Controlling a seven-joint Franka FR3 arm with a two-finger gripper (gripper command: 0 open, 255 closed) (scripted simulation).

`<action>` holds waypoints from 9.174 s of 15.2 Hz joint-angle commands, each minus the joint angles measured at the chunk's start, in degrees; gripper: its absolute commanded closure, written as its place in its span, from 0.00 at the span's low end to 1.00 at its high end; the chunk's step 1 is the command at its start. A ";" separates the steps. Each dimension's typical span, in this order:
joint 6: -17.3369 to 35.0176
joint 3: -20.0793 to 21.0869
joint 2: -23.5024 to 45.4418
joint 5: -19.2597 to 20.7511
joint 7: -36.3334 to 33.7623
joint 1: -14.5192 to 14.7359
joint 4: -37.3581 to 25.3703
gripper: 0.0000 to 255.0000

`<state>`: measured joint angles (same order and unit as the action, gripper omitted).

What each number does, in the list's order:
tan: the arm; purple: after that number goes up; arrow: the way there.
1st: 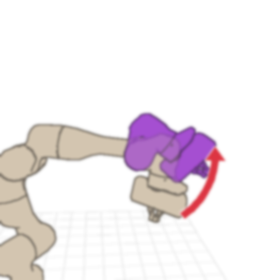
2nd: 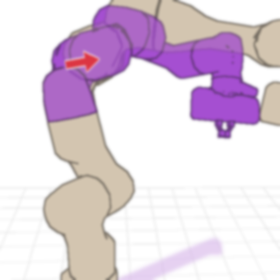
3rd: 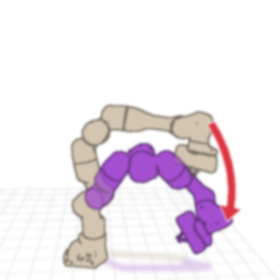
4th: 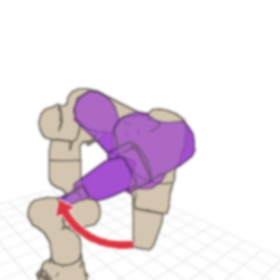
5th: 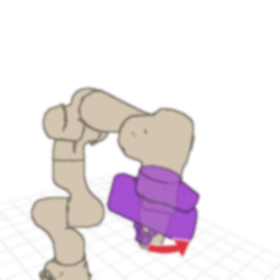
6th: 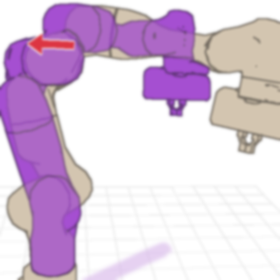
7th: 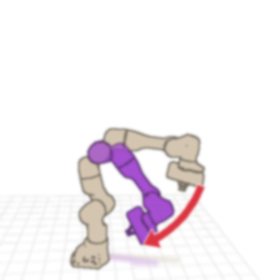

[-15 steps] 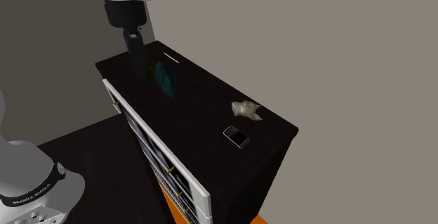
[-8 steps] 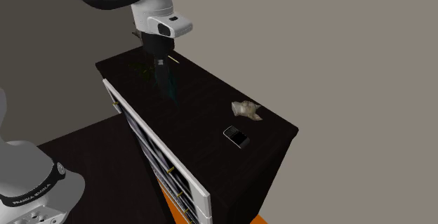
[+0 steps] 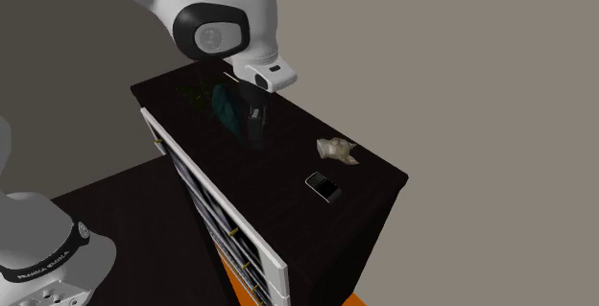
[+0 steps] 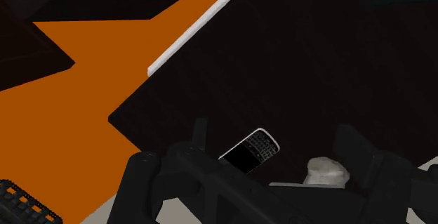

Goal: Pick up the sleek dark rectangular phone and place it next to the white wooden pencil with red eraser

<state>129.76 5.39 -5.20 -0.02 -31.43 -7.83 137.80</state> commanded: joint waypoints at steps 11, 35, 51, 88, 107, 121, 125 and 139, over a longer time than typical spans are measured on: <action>15.74 -2.73 26.21 -1.54 -16.09 -1.32 -13.19 0.00; 24.58 -4.76 49.14 -6.00 -23.64 -2.65 -29.35 0.00; 22.01 -4.97 44.92 -5.85 -23.92 -2.50 -27.70 1.00; 14.32 -3.78 43.51 -0.83 -60.03 28.23 -35.39 1.00; -7.54 -3.55 69.31 1.45 -78.43 45.73 -83.33 1.00; -6.55 -3.66 80.28 1.51 -78.71 46.31 -93.32 1.00; -6.56 -3.66 81.27 1.51 -78.69 46.33 -94.33 1.00; -6.34 -3.60 74.07 1.50 -78.76 46.16 -86.90 0.00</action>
<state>123.79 1.76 70.65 1.49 -110.24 38.41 49.49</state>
